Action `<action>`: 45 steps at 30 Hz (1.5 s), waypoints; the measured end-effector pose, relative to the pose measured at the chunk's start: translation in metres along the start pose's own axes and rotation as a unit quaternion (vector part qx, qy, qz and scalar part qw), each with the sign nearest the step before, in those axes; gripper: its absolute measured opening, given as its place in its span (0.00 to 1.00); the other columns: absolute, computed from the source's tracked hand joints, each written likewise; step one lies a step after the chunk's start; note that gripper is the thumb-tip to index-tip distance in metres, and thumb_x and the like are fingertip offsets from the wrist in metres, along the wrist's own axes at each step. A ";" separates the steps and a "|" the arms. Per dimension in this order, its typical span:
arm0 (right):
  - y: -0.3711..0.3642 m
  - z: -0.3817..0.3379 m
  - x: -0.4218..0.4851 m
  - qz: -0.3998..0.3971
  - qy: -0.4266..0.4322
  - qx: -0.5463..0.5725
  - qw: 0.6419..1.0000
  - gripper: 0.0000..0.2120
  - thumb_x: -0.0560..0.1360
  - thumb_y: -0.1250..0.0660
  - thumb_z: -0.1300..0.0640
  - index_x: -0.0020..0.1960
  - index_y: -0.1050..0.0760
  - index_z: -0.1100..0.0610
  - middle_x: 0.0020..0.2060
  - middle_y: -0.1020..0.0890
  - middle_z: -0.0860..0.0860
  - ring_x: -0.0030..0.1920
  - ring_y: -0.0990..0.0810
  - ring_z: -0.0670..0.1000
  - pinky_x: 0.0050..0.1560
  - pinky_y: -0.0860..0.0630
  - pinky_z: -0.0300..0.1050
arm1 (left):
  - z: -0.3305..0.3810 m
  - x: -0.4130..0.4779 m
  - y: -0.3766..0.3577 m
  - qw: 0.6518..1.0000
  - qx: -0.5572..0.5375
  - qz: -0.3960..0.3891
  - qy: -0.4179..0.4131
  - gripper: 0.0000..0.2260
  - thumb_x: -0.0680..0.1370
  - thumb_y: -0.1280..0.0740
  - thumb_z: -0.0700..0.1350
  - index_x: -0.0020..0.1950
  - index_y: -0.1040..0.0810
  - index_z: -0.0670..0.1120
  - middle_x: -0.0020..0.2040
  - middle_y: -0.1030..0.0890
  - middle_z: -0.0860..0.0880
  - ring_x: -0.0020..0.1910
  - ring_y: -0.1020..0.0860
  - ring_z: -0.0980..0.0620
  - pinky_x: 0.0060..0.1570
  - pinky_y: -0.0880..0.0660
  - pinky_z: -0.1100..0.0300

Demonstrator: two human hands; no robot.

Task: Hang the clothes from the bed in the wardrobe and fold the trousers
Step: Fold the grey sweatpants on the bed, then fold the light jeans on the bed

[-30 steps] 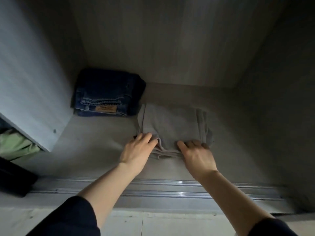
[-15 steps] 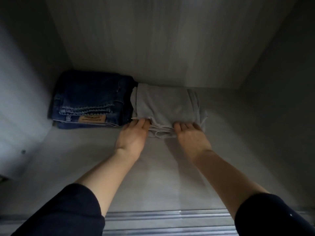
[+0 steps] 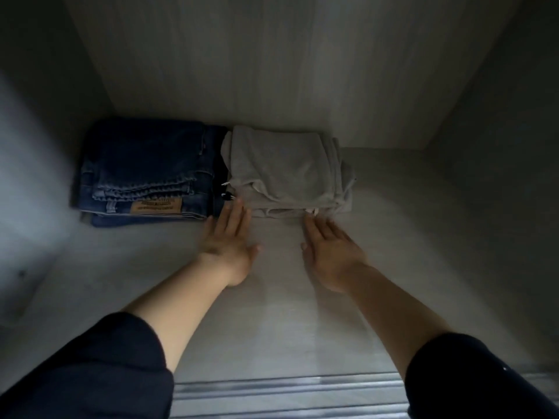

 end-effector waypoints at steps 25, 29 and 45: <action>0.339 0.002 -0.327 -0.053 -0.183 0.135 0.972 0.28 0.78 0.39 0.46 0.74 0.40 0.56 0.69 0.31 0.56 0.68 0.33 0.58 0.66 0.32 0.52 | 0.169 -0.294 0.319 0.984 -0.050 -0.042 -0.167 0.21 0.83 0.51 0.53 0.73 0.35 0.46 0.73 0.36 0.43 0.72 0.38 0.44 0.68 0.39 0.51; 0.458 -0.017 -0.413 -0.049 -0.235 0.167 0.956 0.27 0.78 0.38 0.47 0.72 0.38 0.57 0.65 0.29 0.56 0.66 0.31 0.59 0.64 0.30 0.51 | 0.207 -0.367 0.428 0.975 -0.063 -0.057 -0.207 0.19 0.83 0.49 0.52 0.69 0.31 0.46 0.69 0.31 0.44 0.69 0.35 0.43 0.66 0.36 0.49; 0.617 0.091 -0.770 0.013 -0.471 0.173 0.865 0.26 0.76 0.37 0.47 0.70 0.36 0.56 0.63 0.29 0.54 0.64 0.30 0.57 0.61 0.29 0.53 | 0.512 -0.629 0.519 0.884 0.013 -0.147 -0.443 0.17 0.82 0.48 0.51 0.66 0.29 0.46 0.66 0.28 0.42 0.66 0.32 0.42 0.65 0.34 0.49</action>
Point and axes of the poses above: each hand's wrist, its own x-axis towards the middle knuckle, its own y-axis out of the back of the hand, z = x × y, the point moved 6 cm from there along x, towards the middle knuckle
